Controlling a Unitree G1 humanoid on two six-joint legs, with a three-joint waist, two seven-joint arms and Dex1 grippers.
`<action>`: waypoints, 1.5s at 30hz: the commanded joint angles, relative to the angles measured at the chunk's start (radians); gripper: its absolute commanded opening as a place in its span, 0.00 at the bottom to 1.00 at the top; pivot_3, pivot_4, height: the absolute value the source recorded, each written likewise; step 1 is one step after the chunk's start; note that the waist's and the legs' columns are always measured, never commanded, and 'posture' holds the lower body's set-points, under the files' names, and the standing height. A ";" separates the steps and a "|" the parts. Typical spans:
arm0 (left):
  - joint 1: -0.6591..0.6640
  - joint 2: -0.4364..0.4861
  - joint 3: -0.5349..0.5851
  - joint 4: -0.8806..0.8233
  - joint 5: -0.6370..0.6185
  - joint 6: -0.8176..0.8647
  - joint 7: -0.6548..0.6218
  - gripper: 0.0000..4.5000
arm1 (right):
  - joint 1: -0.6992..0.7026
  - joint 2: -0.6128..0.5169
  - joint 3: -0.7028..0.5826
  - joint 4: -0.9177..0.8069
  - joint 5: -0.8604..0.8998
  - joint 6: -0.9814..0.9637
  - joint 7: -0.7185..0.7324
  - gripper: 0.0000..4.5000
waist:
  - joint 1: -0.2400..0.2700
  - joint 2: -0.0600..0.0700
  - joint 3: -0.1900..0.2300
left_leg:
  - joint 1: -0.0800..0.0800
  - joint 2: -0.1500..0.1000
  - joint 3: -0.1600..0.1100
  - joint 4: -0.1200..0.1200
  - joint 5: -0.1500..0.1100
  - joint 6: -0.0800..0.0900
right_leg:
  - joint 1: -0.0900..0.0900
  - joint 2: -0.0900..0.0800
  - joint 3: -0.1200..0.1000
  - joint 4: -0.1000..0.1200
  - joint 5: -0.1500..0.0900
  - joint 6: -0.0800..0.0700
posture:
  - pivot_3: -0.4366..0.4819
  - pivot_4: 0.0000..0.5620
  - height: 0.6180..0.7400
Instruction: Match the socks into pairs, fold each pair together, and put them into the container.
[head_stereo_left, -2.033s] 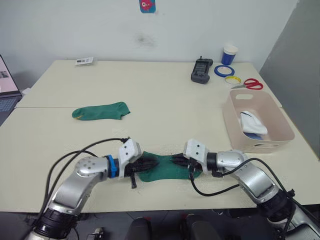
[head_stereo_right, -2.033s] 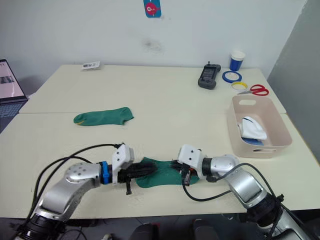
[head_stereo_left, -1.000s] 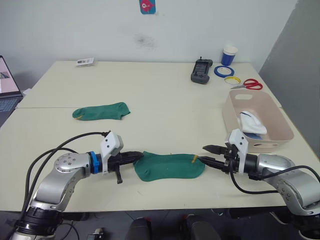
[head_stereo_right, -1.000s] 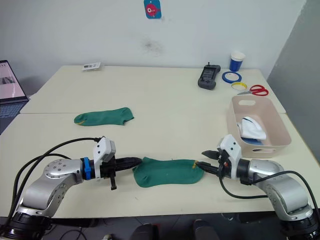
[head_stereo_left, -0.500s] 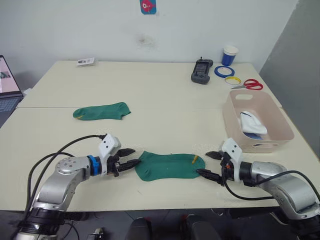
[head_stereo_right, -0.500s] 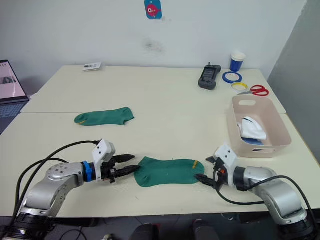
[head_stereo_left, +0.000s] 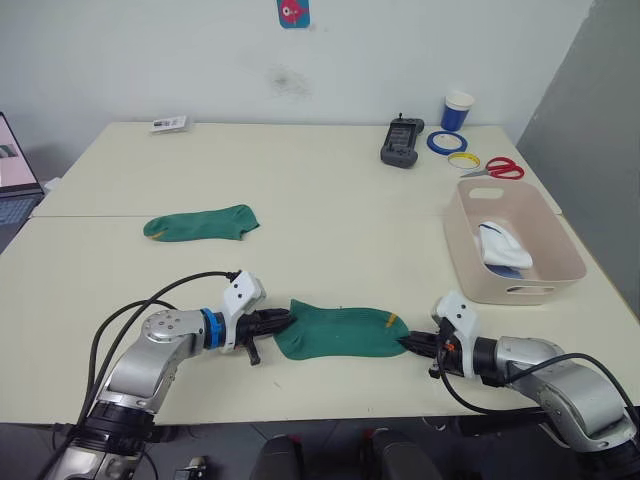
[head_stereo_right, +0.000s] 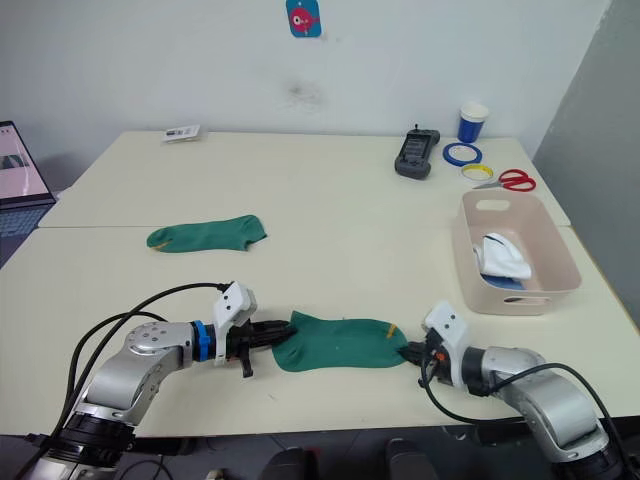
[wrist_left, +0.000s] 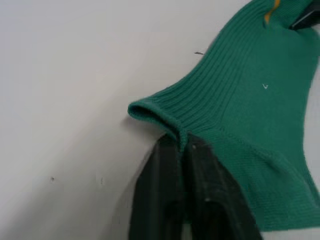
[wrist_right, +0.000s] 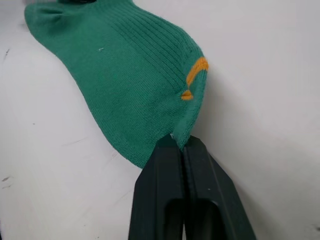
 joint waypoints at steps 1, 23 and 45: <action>0.039 0.018 0.050 -0.066 -0.040 0.031 0.004 0.01 | -0.052 0.010 -0.028 0.012 -0.001 -0.011 -0.006 0.00 | 0.000 0.000 0.000 | 0.000 0.000 0.000 0.000 0.000 0.000 | 0.000 0.000 0.000 0.000 0.000 0.000 | 0.48 0.27 1.00; 0.456 -0.098 0.178 -0.619 -0.323 0.422 0.349 0.44 | -0.743 0.226 0.249 0.759 -0.273 -0.255 0.285 0.47 | 0.005 0.000 0.000 | -0.001 0.000 -0.002 0.000 0.000 0.000 | -0.001 -0.001 0.001 0.000 0.002 -0.003 | 0.48 0.27 1.00; -0.597 -0.168 -0.207 0.627 0.143 -0.177 -0.073 0.89 | -0.199 -0.055 0.372 0.147 -0.563 -0.896 0.327 0.99 | 0.000 0.002 0.000 | -0.009 0.000 0.001 0.014 -0.002 0.004 | -0.003 0.013 -0.001 -0.001 0.001 -0.001 | 0.48 0.27 1.00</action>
